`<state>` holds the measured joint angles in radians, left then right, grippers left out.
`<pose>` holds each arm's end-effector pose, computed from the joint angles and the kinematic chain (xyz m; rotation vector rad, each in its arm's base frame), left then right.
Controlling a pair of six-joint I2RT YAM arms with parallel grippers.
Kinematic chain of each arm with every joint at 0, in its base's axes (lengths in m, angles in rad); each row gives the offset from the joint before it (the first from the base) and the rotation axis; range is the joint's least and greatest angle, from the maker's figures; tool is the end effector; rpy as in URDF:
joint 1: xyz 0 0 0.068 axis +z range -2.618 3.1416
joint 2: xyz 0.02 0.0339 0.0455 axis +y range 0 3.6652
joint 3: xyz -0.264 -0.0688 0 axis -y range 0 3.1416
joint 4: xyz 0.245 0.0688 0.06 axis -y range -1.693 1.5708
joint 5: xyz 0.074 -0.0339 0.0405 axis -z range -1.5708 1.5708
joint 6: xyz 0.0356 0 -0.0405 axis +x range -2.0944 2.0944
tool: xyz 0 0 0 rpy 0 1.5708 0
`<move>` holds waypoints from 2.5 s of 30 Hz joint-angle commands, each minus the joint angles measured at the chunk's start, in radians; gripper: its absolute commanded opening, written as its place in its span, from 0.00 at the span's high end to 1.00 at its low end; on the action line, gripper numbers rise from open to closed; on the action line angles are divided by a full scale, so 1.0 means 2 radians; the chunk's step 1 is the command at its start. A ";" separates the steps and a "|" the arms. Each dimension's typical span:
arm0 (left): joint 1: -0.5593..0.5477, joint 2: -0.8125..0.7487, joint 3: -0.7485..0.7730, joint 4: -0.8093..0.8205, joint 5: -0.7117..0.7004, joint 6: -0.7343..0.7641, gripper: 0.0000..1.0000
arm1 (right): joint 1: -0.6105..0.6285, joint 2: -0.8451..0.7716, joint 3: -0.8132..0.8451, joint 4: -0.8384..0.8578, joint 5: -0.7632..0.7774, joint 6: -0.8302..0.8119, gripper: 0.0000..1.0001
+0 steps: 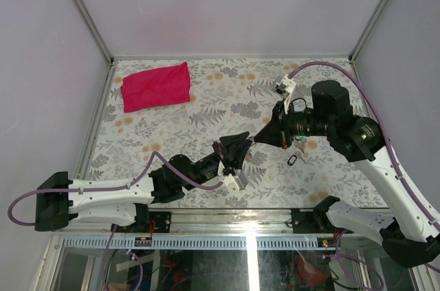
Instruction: Put the keys on the keyring
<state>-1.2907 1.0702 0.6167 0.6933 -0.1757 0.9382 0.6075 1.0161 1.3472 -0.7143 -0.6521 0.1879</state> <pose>0.0739 -0.2344 0.3176 1.1270 0.7193 -0.1816 0.1420 0.1251 0.4361 -0.8628 1.8605 1.1460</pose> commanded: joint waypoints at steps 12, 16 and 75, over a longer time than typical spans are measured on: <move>-0.004 -0.010 0.010 0.003 0.008 0.008 0.84 | -0.002 0.010 0.025 -0.006 -0.038 0.002 1.00; -0.004 -0.012 0.012 -0.001 0.014 0.003 0.84 | -0.001 0.011 0.023 -0.008 -0.036 -0.001 1.00; -0.011 -0.015 0.065 -0.098 -0.046 -0.098 1.00 | -0.002 -0.103 -0.068 0.119 0.156 0.014 0.51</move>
<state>-1.3064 1.0492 0.6888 0.4919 -0.2188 0.7738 0.6075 0.8642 1.2469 -0.6044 -0.4706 0.1848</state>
